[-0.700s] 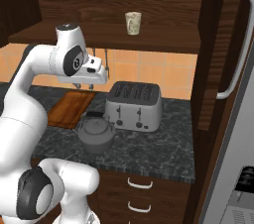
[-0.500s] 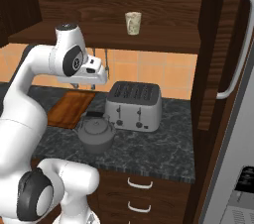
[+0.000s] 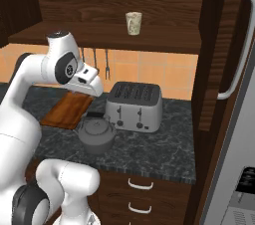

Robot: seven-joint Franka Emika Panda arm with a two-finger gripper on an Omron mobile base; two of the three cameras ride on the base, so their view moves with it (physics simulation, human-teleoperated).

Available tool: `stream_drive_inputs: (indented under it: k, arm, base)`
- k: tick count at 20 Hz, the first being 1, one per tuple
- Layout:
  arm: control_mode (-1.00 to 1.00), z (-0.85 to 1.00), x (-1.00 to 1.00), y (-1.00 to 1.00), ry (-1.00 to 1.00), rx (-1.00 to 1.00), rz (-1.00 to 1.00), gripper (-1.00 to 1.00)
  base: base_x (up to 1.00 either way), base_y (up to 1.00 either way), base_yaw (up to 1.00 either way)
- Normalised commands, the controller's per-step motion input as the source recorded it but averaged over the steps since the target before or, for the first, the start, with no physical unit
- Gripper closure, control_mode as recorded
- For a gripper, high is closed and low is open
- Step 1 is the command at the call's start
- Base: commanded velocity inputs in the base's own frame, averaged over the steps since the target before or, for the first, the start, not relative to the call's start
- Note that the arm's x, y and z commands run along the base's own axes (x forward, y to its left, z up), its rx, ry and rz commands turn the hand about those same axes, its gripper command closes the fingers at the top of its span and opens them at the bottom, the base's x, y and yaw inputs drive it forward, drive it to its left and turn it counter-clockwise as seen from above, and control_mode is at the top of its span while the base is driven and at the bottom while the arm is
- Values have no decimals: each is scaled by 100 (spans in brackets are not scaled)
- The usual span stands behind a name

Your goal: Pick the kettle from the counter and place it on the tray. Then pick the mug from the cabinet and place it on the tray. Then close the cabinet doors.

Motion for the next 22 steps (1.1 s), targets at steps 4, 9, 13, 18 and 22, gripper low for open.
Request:
stream_drive_inputs:
  k: [4,9,13,18,22]
  arm:
    - [-100,-10,-7,-2,0,4,-22,-100]
    - [-100,-13,0,-3,0,8,-20,-100]
    - [-100,-26,0,0,0,7,-23,-100]
    - [-100,-20,0,0,0,6,-20,-100]
    - [-100,-16,1,0,0,7,-10,-100]
  base:
    - [0,0,0]
    - [0,0,0]
    - [0,0,0]
    - [0,0,0]
    - [0,0,0]
